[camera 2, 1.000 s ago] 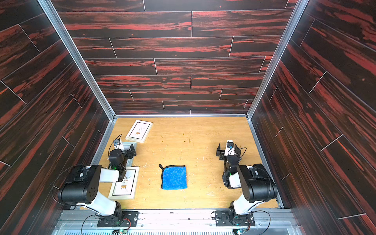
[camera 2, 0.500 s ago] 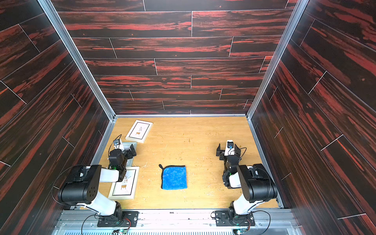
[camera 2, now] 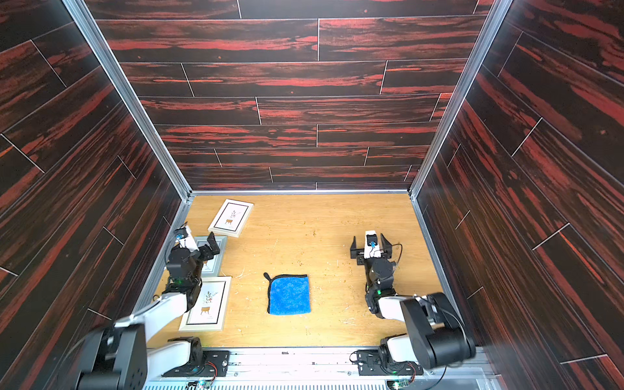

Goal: Wipe the picture frame with a cloth
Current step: Pick up the cleaning item at the center of the board.

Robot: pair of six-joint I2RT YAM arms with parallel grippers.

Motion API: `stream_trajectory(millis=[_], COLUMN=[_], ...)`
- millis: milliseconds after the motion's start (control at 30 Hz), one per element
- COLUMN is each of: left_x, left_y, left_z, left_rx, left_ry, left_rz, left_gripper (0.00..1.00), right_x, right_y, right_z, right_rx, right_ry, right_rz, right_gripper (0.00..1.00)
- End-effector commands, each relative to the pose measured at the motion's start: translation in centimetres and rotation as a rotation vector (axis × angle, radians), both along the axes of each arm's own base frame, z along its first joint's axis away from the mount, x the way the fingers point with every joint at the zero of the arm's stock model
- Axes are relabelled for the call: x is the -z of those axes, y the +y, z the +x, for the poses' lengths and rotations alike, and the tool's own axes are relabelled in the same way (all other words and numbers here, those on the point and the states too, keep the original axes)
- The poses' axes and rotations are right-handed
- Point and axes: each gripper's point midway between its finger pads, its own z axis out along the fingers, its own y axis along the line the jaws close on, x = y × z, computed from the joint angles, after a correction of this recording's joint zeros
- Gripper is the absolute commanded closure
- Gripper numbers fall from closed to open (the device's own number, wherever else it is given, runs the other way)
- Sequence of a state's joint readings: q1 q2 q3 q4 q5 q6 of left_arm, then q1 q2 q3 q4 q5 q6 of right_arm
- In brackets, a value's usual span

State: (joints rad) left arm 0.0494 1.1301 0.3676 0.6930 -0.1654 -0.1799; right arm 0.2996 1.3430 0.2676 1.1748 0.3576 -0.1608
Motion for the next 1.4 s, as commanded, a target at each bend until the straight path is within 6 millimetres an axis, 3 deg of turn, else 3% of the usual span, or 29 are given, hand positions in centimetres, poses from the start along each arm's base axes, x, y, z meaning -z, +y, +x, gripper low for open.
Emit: stream_trajectory(millis=[0,100,233,433,633,733,867,1100,1167,1233,1300,1367], left_x=[-0.9,-1.7,-0.2,3.1,4.1,4.1,3.7,2.3,2.1,2.1,2.1,2.0], left_y=[0.6,1.8,1.5,-0.6,-2.0,-2.0,-2.9,-7.7,-8.8,-9.4,-9.6,-9.7], left_z=[-1.5,-3.1,-4.2,-3.9,-3.4,-3.7,-4.0,-4.5,-4.7,-5.0,-5.1,-5.2], left_rx=[-0.078,-0.199,-0.229,-0.148,-0.068,-0.062,-0.032,0.086,0.116,0.134,0.143,0.142], left_ry=[0.051,0.087,0.163,0.309,0.428,0.427,0.43,0.459,0.458,0.457,0.453,0.447], left_rz=[-0.173,-0.313,-0.405,-0.465,-0.436,-0.415,-0.357,-0.174,-0.151,-0.132,-0.121,-0.129], left_gripper=[0.0,0.0,0.0,0.0,0.0,0.0,0.0,0.0,0.0,0.0,0.0,0.0], right_x=[-0.8,-1.7,-2.6,-6.7,-9.1,-7.7,-6.9,-4.7,-5.2,-6.9,-7.8,-7.1], right_y=[1.5,1.3,2.8,3.3,3.7,-0.2,0.8,3.9,4.2,4.2,3.5,3.4], right_z=[1.2,2.7,3.5,1.2,-1.2,-1.6,-1.8,-4.2,-5.6,-8.0,-9.7,-9.9], right_rx=[-0.018,0.05,0.007,-0.094,-0.179,0.044,-0.054,-0.227,-0.247,-0.293,-0.293,-0.29], right_ry=[0.111,0.245,0.331,0.178,0.108,0.17,0.225,0.301,0.27,0.153,0.077,0.095], right_rz=[0.004,0.151,0.202,0.266,0.327,0.498,0.472,0.462,0.444,0.43,0.443,0.426], right_gripper=[0.02,0.02,0.02,0.02,0.02,0.02,0.02,0.02,0.02,0.02,0.02,0.02])
